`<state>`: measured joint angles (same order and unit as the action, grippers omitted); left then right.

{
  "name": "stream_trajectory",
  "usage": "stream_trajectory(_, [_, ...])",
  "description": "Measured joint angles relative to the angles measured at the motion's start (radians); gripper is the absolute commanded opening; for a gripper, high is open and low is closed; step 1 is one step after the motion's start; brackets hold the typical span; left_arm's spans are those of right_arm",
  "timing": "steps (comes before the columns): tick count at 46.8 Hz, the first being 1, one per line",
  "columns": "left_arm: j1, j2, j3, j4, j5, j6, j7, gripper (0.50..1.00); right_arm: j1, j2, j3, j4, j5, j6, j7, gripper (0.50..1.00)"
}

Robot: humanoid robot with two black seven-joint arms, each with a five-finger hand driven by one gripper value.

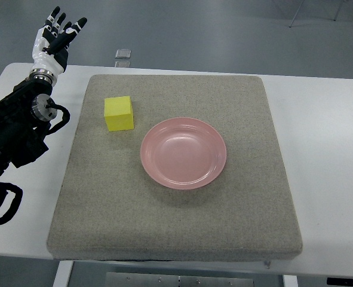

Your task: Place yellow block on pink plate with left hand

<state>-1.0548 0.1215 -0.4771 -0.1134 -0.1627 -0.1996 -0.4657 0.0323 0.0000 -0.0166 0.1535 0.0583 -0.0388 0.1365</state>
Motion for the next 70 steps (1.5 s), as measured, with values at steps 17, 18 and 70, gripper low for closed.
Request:
stream_trajectory(17, [0.007, -0.004, 0.001, -0.002, 0.002, 0.007, -0.025, 0.994, 0.000, 0.000, 0.000, 0.000, 0.000, 0.000, 0.000, 0.924])
stream_trajectory(18, [0.007, -0.005, 0.001, -0.004, 0.002, 0.005, -0.025, 0.994, 0.000, 0.000, 0.000, 0.000, 0.000, 0.000, 0.000, 0.924])
stream_trajectory(70, [0.009, -0.005, 0.020, -0.027, 0.017, 0.004, -0.020, 0.994, 0.000, 0.000, 0.000, 0.000, 0.000, 0.000, 0.000, 0.924])
